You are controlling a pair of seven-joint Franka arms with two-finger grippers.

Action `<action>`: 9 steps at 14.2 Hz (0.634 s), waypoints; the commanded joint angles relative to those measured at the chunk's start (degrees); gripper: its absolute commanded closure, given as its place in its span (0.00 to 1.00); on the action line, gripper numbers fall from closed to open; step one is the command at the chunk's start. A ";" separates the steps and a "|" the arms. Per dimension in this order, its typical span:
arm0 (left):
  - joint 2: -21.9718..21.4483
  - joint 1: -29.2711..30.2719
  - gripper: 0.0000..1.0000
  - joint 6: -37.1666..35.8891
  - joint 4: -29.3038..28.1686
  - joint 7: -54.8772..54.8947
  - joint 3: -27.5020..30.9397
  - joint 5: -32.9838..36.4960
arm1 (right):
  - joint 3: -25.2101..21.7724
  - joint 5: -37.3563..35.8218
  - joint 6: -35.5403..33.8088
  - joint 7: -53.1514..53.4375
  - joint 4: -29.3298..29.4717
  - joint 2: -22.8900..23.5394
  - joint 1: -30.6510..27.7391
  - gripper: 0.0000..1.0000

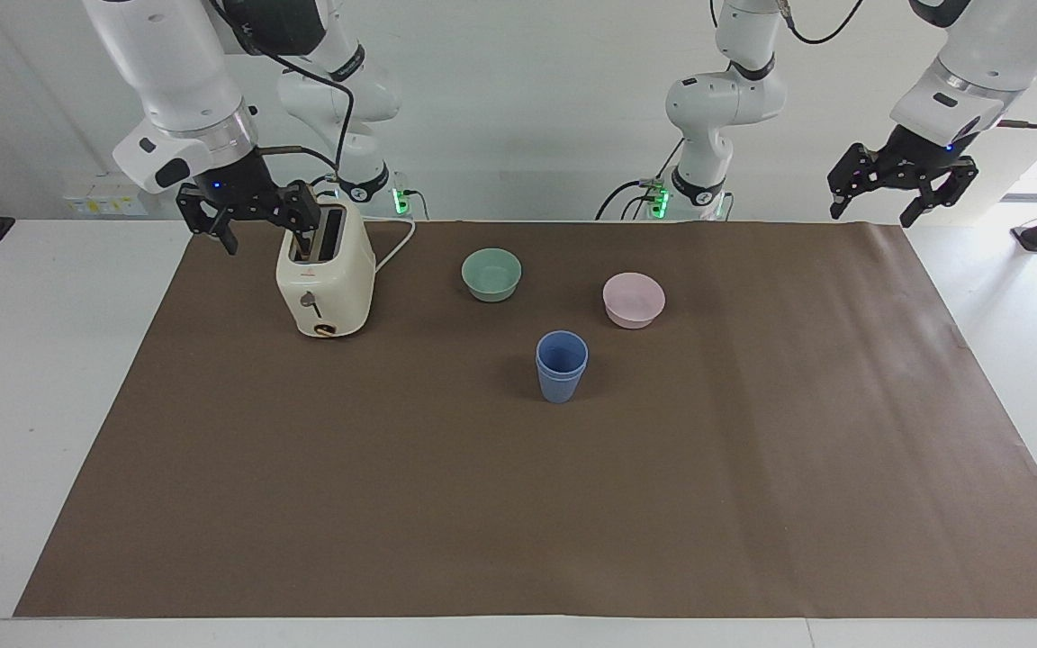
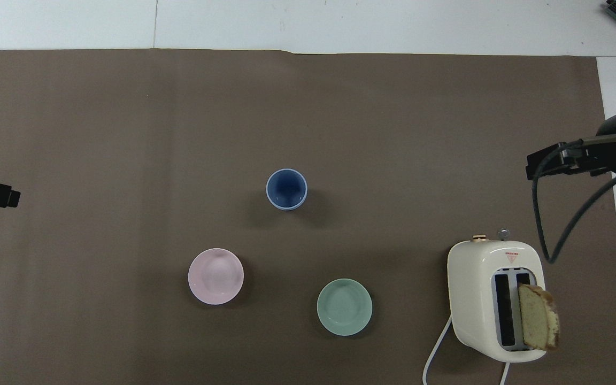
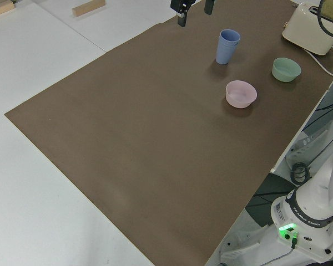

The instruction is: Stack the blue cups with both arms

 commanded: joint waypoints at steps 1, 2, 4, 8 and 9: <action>-0.57 1.86 0.00 -0.57 -0.65 0.06 -0.88 0.14 | 0.41 1.37 -0.59 -2.64 -1.94 -2.39 -1.73 0.00; -0.66 1.78 0.00 -0.57 -0.56 -0.11 -0.88 0.14 | 0.32 1.28 -1.12 -2.64 -1.94 -2.65 -1.73 0.00; -0.83 1.69 0.00 -0.48 -0.38 -0.20 -0.45 0.22 | 0.32 1.28 -1.03 -2.47 -1.94 -2.65 -1.73 0.00; -0.83 1.69 0.00 -0.57 -0.38 -0.20 -0.18 0.22 | 0.41 1.28 -0.42 -2.20 -1.85 -2.65 -1.73 0.00; -0.83 1.52 0.00 -0.57 -0.38 -0.20 -0.18 0.22 | 0.50 1.28 -0.33 -2.12 -1.85 -2.65 -1.64 0.00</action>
